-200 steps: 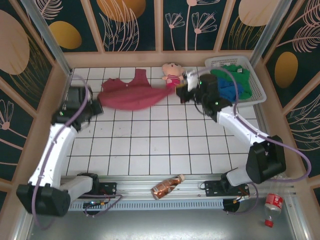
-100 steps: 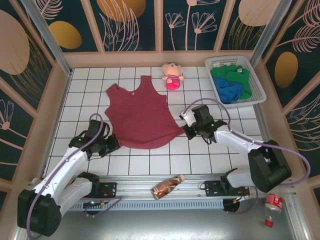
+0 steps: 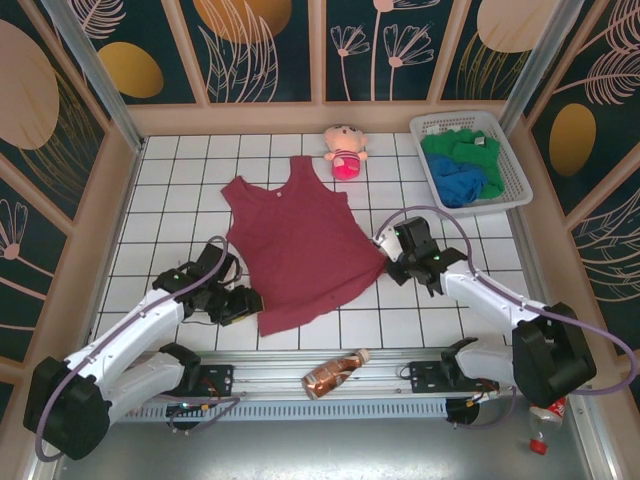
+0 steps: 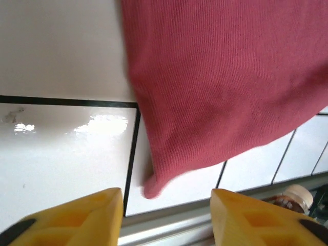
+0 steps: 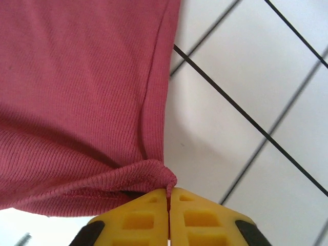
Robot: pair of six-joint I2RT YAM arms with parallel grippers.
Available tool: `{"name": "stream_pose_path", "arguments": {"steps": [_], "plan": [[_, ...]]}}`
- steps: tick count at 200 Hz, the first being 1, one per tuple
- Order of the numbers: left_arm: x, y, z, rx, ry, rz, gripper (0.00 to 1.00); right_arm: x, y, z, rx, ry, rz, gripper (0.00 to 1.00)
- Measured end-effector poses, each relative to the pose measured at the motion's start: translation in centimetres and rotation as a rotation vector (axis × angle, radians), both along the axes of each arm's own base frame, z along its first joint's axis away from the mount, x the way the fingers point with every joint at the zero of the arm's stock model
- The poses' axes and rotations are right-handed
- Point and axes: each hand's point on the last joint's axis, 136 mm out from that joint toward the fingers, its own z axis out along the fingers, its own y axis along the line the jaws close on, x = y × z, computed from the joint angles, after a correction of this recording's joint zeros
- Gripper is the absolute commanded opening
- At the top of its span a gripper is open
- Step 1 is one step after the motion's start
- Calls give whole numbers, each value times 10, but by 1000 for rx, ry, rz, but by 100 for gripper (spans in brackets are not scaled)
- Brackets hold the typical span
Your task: Fold and stack the tank tops
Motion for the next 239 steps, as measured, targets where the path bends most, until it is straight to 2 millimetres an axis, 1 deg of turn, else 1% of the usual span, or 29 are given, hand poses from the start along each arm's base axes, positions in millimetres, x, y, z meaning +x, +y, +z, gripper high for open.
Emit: {"name": "stream_pose_path", "arguments": {"steps": [5,18,20,27,31,37,49,68,81,82,86,91,109,122,130,137,148,151,158,168,177,192,203,215,226,239], "plan": [[3,-1,6,1,-9,-9,58,1,-5,1,-17,-6,-9,29],[11,-4,22,5,-34,-29,58,1,-16,1,-57,-9,-37,36],[15,-5,27,6,-43,-31,58,1,-18,1,-66,-10,-40,39],[22,-7,34,12,-62,-40,60,0,-23,2,-88,-10,-54,42],[26,-8,37,17,-74,-49,62,0,-26,3,-99,-10,-63,45],[35,-10,42,28,-93,-58,62,0,-31,5,-114,-13,-76,47],[52,-12,42,72,-115,-70,63,1,-40,11,-138,-29,-102,49],[89,-20,32,131,-147,-97,63,4,-54,27,-130,-59,-169,51],[119,-27,22,180,-167,-127,63,9,-54,40,-61,-74,-211,53],[119,-27,22,180,-167,-127,63,10,-54,41,-56,-77,-213,52],[133,-29,16,196,-176,-137,63,11,-50,46,-15,-82,-229,52],[145,-32,12,206,-187,-144,63,14,-45,51,24,-92,-232,52],[189,-31,-3,254,-223,-162,63,20,-15,64,200,-87,-236,53],[218,-25,-13,301,-250,-172,63,24,7,64,321,-51,-255,53],[232,-20,-21,328,-260,-180,63,26,20,61,394,-12,-273,54],[240,-12,-27,351,-263,-182,63,26,31,57,450,17,-290,56],[245,0,-37,384,-253,-190,63,24,48,48,524,66,-314,56],[245,2,-38,388,-251,-190,63,23,49,47,533,72,-320,56],[247,9,-43,407,-241,-194,63,20,61,37,563,116,-328,57],[247,17,-50,419,-232,-193,63,16,70,22,593,172,-353,57],[244,23,-54,428,-221,-193,63,14,74,10,612,210,-377,58],[235,29,-64,443,-207,-199,63,8,76,-15,611,282,-429,58],[233,29,-62,436,-231,-193,63,5,77,-30,597,320,-454,58],[220,32,-63,429,-221,-195,63,1,80,-45,574,353,-464,59],[210,33,-63,421,-216,-193,63,1,80,-54,556,363,-471,59],[198,34,-62,403,-208,-180,63,12,84,-51,561,343,-463,59]]}}
